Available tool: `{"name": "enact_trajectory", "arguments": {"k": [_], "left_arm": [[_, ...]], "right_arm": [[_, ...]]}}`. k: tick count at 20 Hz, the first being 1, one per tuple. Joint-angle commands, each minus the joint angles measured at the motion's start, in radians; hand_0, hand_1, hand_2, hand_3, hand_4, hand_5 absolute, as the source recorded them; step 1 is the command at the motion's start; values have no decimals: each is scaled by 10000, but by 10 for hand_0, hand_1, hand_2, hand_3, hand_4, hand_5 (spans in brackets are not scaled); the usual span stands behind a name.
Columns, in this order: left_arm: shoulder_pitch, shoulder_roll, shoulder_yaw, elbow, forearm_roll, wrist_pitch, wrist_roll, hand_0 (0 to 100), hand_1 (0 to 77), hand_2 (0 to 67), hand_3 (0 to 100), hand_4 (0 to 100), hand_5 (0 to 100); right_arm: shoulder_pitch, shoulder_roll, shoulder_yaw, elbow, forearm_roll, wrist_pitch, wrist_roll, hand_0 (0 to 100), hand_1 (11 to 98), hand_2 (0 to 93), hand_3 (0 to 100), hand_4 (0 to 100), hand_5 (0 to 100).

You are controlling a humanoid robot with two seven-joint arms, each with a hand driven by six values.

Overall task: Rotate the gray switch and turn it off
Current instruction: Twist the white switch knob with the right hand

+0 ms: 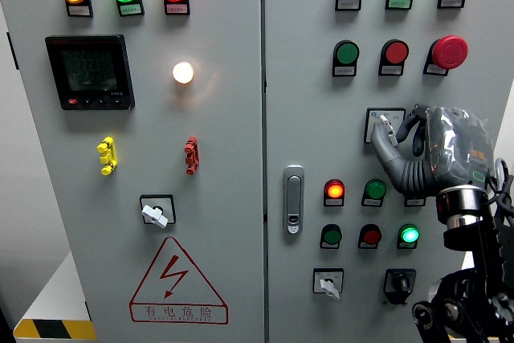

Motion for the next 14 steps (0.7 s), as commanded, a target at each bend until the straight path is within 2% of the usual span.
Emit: {"name": "enact_trajectory", "arguments": {"k": [1, 7, 14], "left_arm": [[0, -14, 4, 0, 2, 0, 0, 887, 0, 134, 187, 82, 109], [0, -14, -11, 0, 2, 0, 0, 887, 0, 134, 187, 82, 109], [0, 2, 4, 0, 2, 0, 0, 886, 0, 134, 187, 82, 109]], "right_arm": [[0, 0, 0, 1, -2, 1, -1, 659, 372, 759, 1000, 970, 1000], [15, 0, 0, 1, 14, 1, -1, 687, 367, 701, 1000, 970, 1000], [15, 0, 0, 16, 14, 1, -1, 714, 366, 701, 1000, 970, 1000]]}}
